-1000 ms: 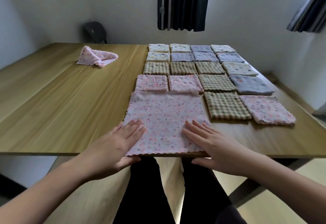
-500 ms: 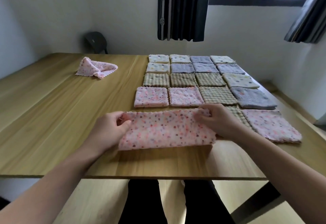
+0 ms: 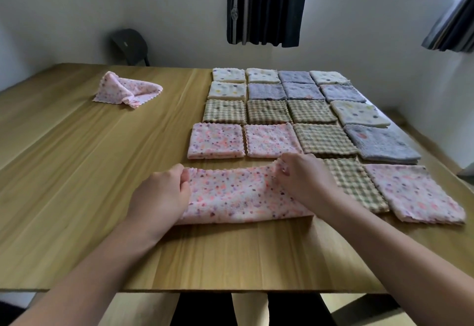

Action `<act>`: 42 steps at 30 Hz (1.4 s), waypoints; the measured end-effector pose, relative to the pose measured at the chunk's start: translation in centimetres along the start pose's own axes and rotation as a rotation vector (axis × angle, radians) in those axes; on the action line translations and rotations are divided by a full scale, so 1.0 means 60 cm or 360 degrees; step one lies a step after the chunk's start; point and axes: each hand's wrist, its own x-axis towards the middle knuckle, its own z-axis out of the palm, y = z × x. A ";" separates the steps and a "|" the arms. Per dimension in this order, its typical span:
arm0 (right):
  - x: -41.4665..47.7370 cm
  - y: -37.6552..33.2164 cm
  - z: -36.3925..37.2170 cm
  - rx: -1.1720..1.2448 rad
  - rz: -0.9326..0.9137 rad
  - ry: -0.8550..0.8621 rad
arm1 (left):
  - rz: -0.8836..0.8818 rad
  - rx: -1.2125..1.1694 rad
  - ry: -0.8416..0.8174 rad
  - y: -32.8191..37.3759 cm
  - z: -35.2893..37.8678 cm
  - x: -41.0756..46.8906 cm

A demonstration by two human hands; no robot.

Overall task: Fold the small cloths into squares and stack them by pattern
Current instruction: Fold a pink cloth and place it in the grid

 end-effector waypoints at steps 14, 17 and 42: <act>-0.070 -0.051 0.054 0.0009 -0.0372 -0.0466 | 0.0532 0.0190 -0.0571 0.030 0.033 -0.036; -0.070 -0.037 0.055 -0.0116 -0.0367 -0.0535 | 0.0492 0.0288 -0.0688 0.014 0.034 -0.034; -0.224 -0.104 0.073 -0.0109 -0.1160 -0.0099 | 0.0857 -0.0038 -0.0781 -0.062 -0.027 -0.152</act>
